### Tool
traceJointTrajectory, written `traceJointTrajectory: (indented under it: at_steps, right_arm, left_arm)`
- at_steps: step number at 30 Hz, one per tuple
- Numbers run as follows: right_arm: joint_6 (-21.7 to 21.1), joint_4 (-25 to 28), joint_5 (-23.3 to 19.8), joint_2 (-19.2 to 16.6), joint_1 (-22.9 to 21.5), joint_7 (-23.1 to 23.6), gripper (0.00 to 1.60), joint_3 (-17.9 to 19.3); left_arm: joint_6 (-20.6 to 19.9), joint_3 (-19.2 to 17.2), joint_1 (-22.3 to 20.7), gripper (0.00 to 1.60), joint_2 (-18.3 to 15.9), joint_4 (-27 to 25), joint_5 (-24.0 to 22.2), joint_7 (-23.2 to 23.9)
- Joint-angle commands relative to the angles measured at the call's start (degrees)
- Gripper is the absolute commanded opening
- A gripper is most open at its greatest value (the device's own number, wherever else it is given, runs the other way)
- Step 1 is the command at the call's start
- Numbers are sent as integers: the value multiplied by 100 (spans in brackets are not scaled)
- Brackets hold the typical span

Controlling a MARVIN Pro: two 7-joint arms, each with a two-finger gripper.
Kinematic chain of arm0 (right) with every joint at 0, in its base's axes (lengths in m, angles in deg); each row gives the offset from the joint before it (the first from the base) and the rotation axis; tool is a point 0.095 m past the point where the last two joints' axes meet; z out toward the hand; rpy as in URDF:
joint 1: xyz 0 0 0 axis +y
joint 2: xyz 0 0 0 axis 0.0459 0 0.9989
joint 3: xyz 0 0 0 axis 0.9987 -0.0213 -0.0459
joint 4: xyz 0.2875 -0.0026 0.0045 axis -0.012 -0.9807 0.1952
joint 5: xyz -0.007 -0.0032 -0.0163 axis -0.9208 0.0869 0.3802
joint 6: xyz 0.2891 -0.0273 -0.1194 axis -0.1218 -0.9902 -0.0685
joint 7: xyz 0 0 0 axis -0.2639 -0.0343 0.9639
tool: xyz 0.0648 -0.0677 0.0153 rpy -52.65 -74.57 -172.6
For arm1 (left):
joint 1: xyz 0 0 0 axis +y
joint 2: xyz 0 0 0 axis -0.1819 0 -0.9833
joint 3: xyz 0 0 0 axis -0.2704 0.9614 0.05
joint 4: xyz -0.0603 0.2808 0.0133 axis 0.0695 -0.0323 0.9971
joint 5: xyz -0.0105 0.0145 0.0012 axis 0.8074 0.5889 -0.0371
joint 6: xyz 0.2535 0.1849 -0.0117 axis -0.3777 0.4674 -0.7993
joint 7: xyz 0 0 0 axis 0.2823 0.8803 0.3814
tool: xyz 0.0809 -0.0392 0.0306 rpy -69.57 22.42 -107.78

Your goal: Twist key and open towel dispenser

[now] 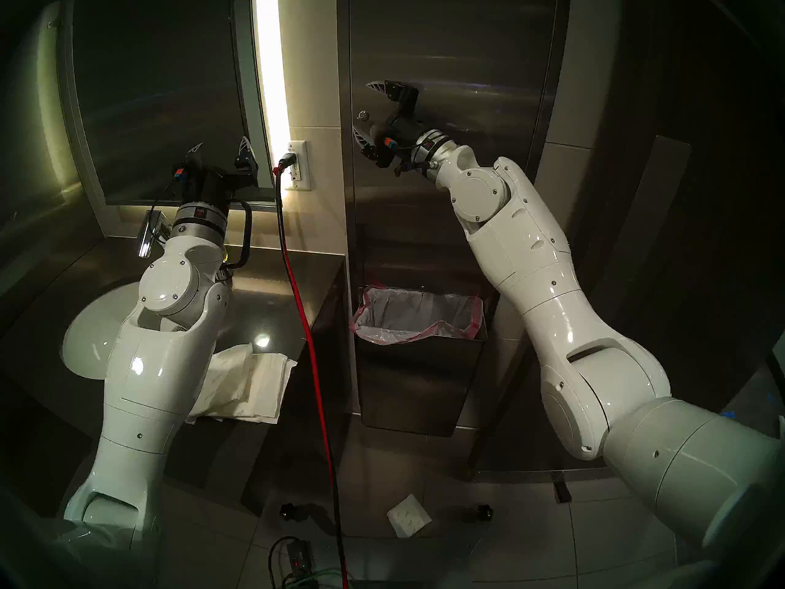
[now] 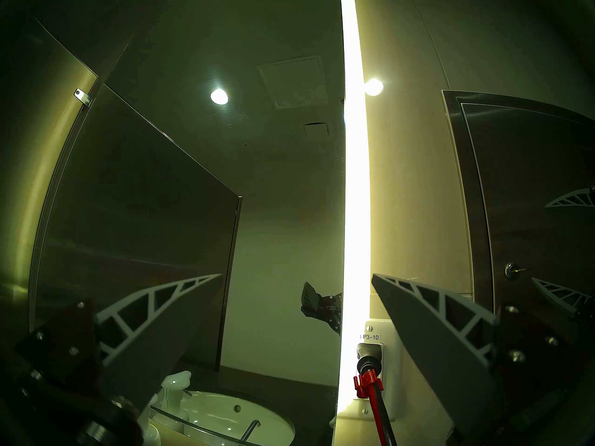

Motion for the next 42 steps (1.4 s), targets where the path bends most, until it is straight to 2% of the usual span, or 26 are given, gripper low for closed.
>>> traceJointTrajectory:
  at_steps: [1,7,10,11,17,18,19,20,21,22,24,26,28,30,34,37,39,40,42]
  right_arm:
    - [48,-131,43,-29,-270,-94,140,75]
    - [117,-240,58,-7,-361,-110,151,81]
    - [155,-308,71,5,-398,-132,151,82]
    - [186,-371,83,17,-433,-149,131,79]
    - [276,-525,126,56,-523,-185,129,70]
    - [291,-576,137,64,-544,-203,111,71]
    - [305,-612,146,72,-559,-215,104,76]
    - [315,-639,151,79,-572,-216,104,82]
    - [343,-688,165,84,-599,-222,127,87]
    - [355,-709,170,86,-609,-225,131,89]
    - [370,-737,176,89,-622,-232,129,92]
    - [415,-821,190,104,-657,-249,119,103]
    - [427,-841,195,109,-666,-251,120,108]
    - [453,-881,206,113,-688,-250,131,111]
    - [509,-965,229,126,-732,-257,104,121]
    - [559,-1049,249,143,-777,-268,109,127]
    - [590,-1101,262,156,-804,-278,106,131]
    - [598,-1131,267,165,-818,-284,77,132]
    - [621,-1197,279,183,-843,-297,66,138]
  left_arm:
    - [4,-5,-86,160,-3,-43,1,2]
    - [5,-6,-85,160,-3,-43,1,3]
    - [5,-6,-85,160,-3,-43,1,3]
    - [5,-5,-85,160,-3,-43,1,3]
    - [4,-5,-85,160,-3,-43,1,2]
    - [4,-5,-86,160,-3,-43,1,2]
    - [4,-5,-86,160,-3,-43,1,2]
    - [4,-5,-86,160,-3,-43,1,2]
    - [4,-5,-86,160,-3,-43,1,2]
    - [4,-5,-85,160,-3,-43,1,2]
    - [4,-5,-85,160,-3,-43,1,3]
    - [4,-5,-85,160,-3,-43,1,3]
    - [4,-5,-85,160,-3,-43,1,3]
    - [4,-5,-85,160,-3,-43,1,3]
    - [5,-5,-85,160,-3,-43,1,3]
    - [4,-5,-85,160,-3,-43,1,3]
    - [4,-5,-85,160,-3,-43,1,3]
    - [4,-5,-85,160,-3,-43,1,3]
    - [4,-5,-86,160,-3,-43,1,2]
